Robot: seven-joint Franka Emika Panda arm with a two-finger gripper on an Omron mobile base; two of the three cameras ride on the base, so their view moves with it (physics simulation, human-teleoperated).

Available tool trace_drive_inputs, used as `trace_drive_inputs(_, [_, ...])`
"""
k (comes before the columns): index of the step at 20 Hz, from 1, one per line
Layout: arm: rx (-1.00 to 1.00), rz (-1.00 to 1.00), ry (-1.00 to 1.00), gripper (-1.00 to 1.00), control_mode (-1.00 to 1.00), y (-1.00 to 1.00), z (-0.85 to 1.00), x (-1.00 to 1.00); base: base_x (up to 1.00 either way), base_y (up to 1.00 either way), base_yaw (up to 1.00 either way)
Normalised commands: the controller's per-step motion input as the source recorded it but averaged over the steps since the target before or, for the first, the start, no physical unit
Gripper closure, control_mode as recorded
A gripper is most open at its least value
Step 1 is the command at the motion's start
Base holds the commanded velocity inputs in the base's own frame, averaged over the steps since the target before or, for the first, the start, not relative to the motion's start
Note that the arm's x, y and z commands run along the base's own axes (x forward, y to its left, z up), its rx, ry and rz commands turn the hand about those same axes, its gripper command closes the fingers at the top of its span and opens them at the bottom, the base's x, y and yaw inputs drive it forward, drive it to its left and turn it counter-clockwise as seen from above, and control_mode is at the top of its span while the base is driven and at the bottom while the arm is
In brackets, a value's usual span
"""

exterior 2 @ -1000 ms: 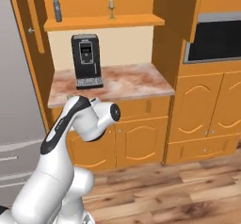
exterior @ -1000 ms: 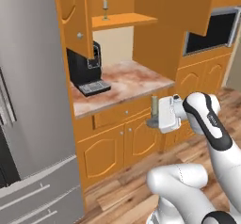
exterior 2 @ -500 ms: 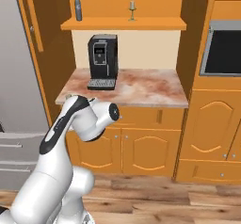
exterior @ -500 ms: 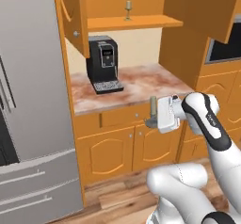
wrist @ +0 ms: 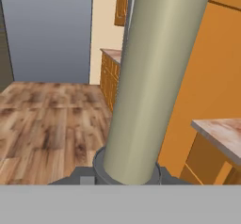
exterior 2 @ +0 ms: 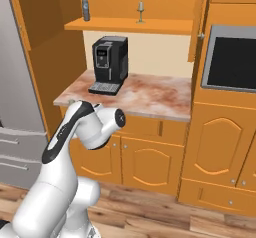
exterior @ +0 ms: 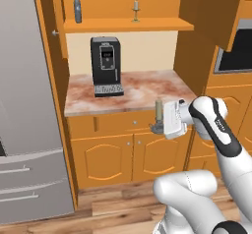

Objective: Pick the candle and candle from the dining table and place them in the open cabinet. Close the cabinet after placing the objects.

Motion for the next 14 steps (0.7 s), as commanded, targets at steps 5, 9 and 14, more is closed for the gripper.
trace_drive_inputs(5, [0.00,0.00,0.00,1.00,1.00,0.00,0.00,0.00,0.49,-0.03,0.04])
trace_drive_inputs(9, [0.00,0.00,0.00,1.00,1.00,0.00,0.00,0.00,0.78,0.00,-0.02])
trace_drive_inputs(14, [0.00,0.00,0.00,1.00,1.00,0.00,0.00,0.00,0.67,0.00,-0.04])
